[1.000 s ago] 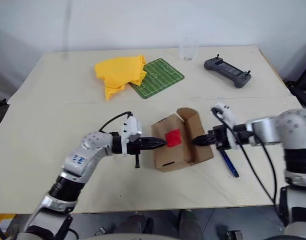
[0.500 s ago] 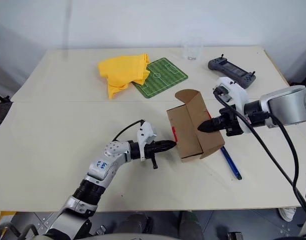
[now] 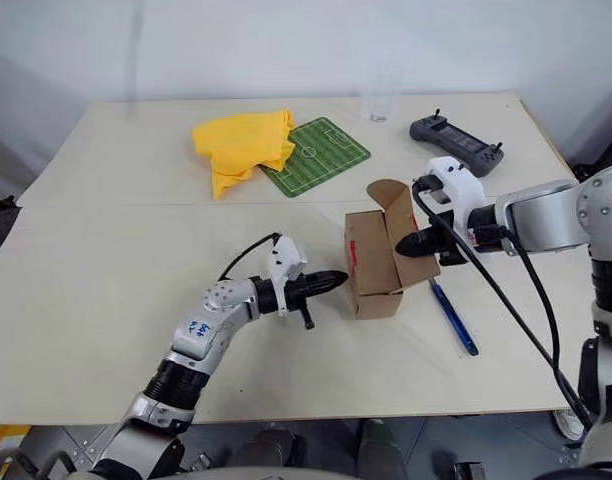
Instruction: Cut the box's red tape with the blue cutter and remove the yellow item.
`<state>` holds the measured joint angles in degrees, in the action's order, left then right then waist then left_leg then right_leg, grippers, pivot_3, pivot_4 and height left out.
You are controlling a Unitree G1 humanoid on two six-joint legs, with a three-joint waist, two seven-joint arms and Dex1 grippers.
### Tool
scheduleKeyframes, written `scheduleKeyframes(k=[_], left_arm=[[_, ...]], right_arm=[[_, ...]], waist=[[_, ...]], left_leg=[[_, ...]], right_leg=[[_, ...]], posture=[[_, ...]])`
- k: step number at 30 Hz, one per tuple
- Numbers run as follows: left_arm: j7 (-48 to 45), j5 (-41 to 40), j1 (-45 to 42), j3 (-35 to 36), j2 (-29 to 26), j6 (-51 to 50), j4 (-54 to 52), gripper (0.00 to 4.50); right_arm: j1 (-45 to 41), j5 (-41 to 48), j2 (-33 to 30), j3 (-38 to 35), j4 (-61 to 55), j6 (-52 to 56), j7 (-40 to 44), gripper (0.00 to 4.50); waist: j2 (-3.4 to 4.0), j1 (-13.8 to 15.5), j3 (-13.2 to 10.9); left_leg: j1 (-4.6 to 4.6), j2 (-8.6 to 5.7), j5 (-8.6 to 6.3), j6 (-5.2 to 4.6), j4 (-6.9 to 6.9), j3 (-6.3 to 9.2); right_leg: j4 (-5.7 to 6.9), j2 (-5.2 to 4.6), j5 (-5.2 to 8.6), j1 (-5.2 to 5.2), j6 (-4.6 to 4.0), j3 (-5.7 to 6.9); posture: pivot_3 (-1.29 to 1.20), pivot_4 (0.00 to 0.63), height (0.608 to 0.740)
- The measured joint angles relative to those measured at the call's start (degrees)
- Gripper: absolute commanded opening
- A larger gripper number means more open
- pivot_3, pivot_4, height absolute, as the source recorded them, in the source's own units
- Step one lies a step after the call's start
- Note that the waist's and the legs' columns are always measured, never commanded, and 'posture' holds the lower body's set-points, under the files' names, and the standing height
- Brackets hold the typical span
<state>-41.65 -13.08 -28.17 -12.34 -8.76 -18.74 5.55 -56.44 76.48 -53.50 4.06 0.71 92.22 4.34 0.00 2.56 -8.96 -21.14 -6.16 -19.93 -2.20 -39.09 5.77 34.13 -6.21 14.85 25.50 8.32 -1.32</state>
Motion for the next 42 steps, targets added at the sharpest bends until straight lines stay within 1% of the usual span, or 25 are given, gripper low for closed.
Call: scheduleKeyframes(k=[5,8,12,13,15,17,20,22,24,28,32,35,40,42], left_arm=[[0.49,0.02,-0.51,0.57,-0.63,-0.34,0.01,0.00],[-1.98,-1.73,-0.34,0.79,-2.49,-2.43,-1.12,0.00],[-11.43,-10.55,-0.46,3.68,-9.51,-8.62,-7.57,0.00],[-12.95,-12.29,-0.96,4.54,-10.45,-9.67,-8.92,0.00],[-14.07,-14.10,-3.72,5.55,-10.41,-10.77,-9.63,0.00],[-13.15,-14.15,-7.39,5.66,-8.27,-10.54,-9.16,0.00],[-11.78,-13.31,-10.12,4.94,-5.41,-8.47,-7.00,0.00],[-10.45,-10.57,-11.06,3.89,-4.41,-5.25,-3.15,0.00],[-8.21,-5.86,-12.52,2.22,-2.89,-0.47,3.46,0.00],[-6.79,-1.51,-13.11,0.42,-1.75,4.33,8.71,0.00],[-7.03,0.30,-13.43,0.08,-2.06,6.93,9.44,0.00],[-8.07,0.57,-13.42,-0.14,-2.28,7.04,9.35,0.00],[-9.99,0.58,-12.93,-0.29,-4.78,5.95,7.89,0.00],[-10.42,1.07,-12.03,-0.54,-7.10,3.75,6.21,0.00]], right_arm=[[-2.27,-3.73,3.00,1.48,2.39,0.01,-0.10,0.03],[-2.69,-5.06,4.14,1.34,2.94,0.01,-0.10,0.03],[-2.82,-5.86,4.87,0.94,3.02,0.01,-0.10,0.03],[-2.80,-6.06,4.87,0.78,3.04,0.01,-0.10,0.03],[-2.75,-7.01,4.92,0.39,3.04,0.02,-0.11,0.03],[-2.77,-7.77,5.70,-0.05,2.95,0.01,-0.32,0.03],[-2.75,-7.99,6.44,-0.25,2.84,-0.13,-0.35,0.03],[-2.47,-7.99,6.50,-0.38,2.72,-0.27,-0.35,0.03],[-1.99,-7.95,6.43,-0.56,1.77,-0.36,-0.35,0.03],[-1.36,-7.92,6.43,-0.78,0.73,-0.71,-0.34,0.03],[-0.62,-7.97,5.93,-0.89,-1.02,-0.91,0.06,0.03],[-0.14,-7.86,4.98,-0.81,-2.50,-1.00,1.13,0.03],[0.50,-7.29,1.75,-0.31,-4.77,-1.09,4.63,0.03],[0.60,-6.74,-0.75,0.48,-5.78,-1.04,7.10,0.03]], waist=[[-0.23,-1.07,0.15],[-0.24,-1.29,0.16],[-0.24,-1.37,0.15],[-0.24,-1.29,0.15],[-0.24,-1.12,0.15],[-0.28,-0.99,0.18],[-0.29,-1.21,0.19],[-0.29,-1.33,0.19],[-0.29,-1.16,0.19],[-0.29,-1.22,0.19],[-0.29,-1.08,0.19],[-0.29,-1.03,0.19],[-0.29,-0.93,0.19],[-0.28,-0.92,0.19]], left_leg=[[0.08,-0.01,0.07,0.03,-0.01,-0.02],[0.09,-0.01,0.13,0.04,-0.01,-0.04],[0.09,0.04,0.19,0.16,0.00,0.01],[0.09,0.03,0.21,0.17,0.00,0.03],[0.08,-0.03,0.25,0.11,0.00,0.03],[0.04,-0.07,0.32,0.06,0.00,0.04],[0.06,-0.06,0.32,0.04,0.04,-0.04],[0.05,0.00,0.36,0.12,0.11,-0.06],[0.05,0.08,0.38,0.17,0.13,-0.05],[0.02,0.08,0.37,0.16,0.13,-0.07],[0.00,0.08,0.37,0.15,0.14,-0.03],[-0.03,0.07,0.37,0.14,0.16,-0.01],[-0.07,0.08,0.36,0.13,0.29,0.04],[-0.10,0.08,0.34,0.10,0.40,0.06]], right_leg=[[0.09,-0.01,-0.06,-0.04,-0.05,-0.06],[0.11,0.00,-0.14,-0.04,-0.07,-0.12],[0.21,0.01,-0.17,-0.01,-0.15,-0.27],[0.20,0.01,-0.19,-0.01,-0.18,-0.32],[0.16,-0.01,-0.25,-0.04,-0.17,-0.32],[-0.06,0.01,-0.44,-0.11,-0.09,-0.27],[-0.09,0.06,-0.47,-0.08,-0.05,-0.21],[-0.10,0.16,-0.46,-0.01,-0.06,-0.21],[-0.11,0.27,-0.46,-0.01,-0.08,-0.20],[-0.13,0.23,-0.46,0.00,-0.08,-0.25],[-0.14,0.20,-0.46,0.00,-0.09,-0.35],[-0.20,0.19,-0.46,0.01,-0.09,-0.35],[-0.23,0.18,-0.46,0.02,-0.09,-0.34],[-0.24,0.18,-0.46,0.03,-0.09,-0.33]], posture=[[0.00,0.150,0.740],[0.00,0.150,0.740],[0.00,0.150,0.740],[0.00,0.150,0.740],[0.00,0.150,0.740],[0.00,0.150,0.740],[0.00,0.150,0.740],[0.00,0.150,0.740],[0.00,0.150,0.740],[0.00,0.150,0.740],[0.00,0.150,0.740],[0.00,0.150,0.740],[0.00,0.150,0.740],[0.00,0.150,0.740]])
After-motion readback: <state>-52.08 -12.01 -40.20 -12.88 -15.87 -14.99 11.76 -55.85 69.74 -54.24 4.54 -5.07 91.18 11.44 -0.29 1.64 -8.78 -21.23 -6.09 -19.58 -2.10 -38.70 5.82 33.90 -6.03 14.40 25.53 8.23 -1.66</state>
